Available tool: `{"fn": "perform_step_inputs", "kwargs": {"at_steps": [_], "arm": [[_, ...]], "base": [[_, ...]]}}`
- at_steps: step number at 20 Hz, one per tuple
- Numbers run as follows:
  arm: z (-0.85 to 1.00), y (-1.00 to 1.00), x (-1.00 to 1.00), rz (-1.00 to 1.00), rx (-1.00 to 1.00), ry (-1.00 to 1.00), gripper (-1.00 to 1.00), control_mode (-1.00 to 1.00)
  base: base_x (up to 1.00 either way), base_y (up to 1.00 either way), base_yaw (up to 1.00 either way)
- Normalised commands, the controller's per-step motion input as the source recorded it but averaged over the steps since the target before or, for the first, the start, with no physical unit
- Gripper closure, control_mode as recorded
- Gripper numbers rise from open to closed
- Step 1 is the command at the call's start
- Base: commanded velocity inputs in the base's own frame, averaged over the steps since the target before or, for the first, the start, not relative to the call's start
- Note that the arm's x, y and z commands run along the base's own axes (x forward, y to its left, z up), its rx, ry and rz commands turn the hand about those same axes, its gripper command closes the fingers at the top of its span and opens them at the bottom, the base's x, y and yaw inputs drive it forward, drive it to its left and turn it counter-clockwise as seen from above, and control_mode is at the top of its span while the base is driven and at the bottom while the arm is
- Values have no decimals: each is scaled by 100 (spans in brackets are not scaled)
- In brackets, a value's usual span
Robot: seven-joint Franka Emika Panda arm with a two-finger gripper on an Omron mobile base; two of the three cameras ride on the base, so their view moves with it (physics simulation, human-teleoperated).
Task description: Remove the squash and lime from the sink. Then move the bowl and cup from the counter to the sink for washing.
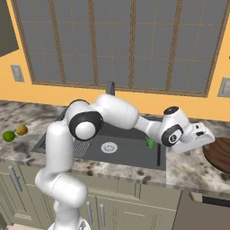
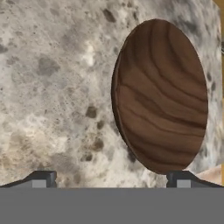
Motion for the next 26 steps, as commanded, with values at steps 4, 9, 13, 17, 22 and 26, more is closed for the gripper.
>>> {"fn": "perform_step_inputs", "kwargs": {"at_steps": [4, 9, 13, 17, 22, 26], "arm": [[-11, -16, 0, 0, 0, 12, -100, -100], [-12, -15, 5, 0, 0, 6, -100, -100], [-12, -14, 8, 0, 1, 1, -100, -100], [-15, -10, 6, 1, 8, 0, -100, -100], [-18, -7, 8, 2, 13, -1, -100, -100], [-11, -8, 22, 3, 7, -4, -100, -100]], "base": [[0, 0, 0], [0, 0, 0], [0, 0, 0], [0, 0, 0], [0, 0, 0], [0, 0, 0]]}}
